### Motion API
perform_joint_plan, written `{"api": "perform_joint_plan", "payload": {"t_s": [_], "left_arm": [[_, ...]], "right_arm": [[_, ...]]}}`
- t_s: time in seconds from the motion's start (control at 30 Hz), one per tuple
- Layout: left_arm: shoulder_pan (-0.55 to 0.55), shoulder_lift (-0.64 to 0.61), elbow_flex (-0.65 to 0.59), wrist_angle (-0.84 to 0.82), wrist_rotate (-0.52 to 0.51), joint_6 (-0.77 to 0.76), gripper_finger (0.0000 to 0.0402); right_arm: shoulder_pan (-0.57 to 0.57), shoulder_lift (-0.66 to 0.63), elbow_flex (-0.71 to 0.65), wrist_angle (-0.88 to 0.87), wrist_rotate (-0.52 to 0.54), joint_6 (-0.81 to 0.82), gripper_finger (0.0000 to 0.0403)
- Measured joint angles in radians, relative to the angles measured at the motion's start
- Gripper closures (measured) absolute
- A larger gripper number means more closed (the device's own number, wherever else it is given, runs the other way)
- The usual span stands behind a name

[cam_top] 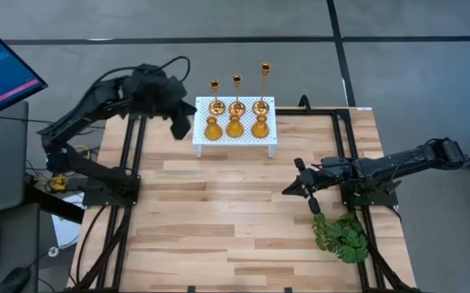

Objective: Pick & Place candle stick holders
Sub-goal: Adjust the orange candle holders to properly align them

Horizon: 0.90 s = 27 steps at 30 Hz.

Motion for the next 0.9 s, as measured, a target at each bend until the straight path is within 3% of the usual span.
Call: {"api": "perform_joint_plan", "payload": {"t_s": [0.1, 0.2, 0.63, 0.77, 0.9], "left_arm": [[-0.087, -0.049, -0.054, 0.040, -0.005, 0.023, 0.0396], [-0.185, -0.103, -0.192, 0.157, -0.036, 0.032, 0.0398], [-0.589, -0.267, -0.968, 0.879, -0.430, 0.029, 0.0399], [-0.672, -0.266, -1.090, 1.076, -0.447, 0.032, 0.0399], [-0.709, -0.264, -1.159, 1.154, -0.512, 0.034, 0.0398]], "right_arm": [[0.000, 0.000, 0.000, 0.045, 0.019, 0.000, 0.0403], [0.000, 0.000, 0.000, 0.073, 0.050, 0.000, 0.0403], [0.000, 0.000, 0.000, 0.074, 0.075, 0.000, 0.0403], [0.000, 0.000, 0.000, 0.081, 0.076, -0.021, 0.0403], [0.001, 0.000, 0.000, 0.124, 0.076, -0.043, 0.0403]]}}
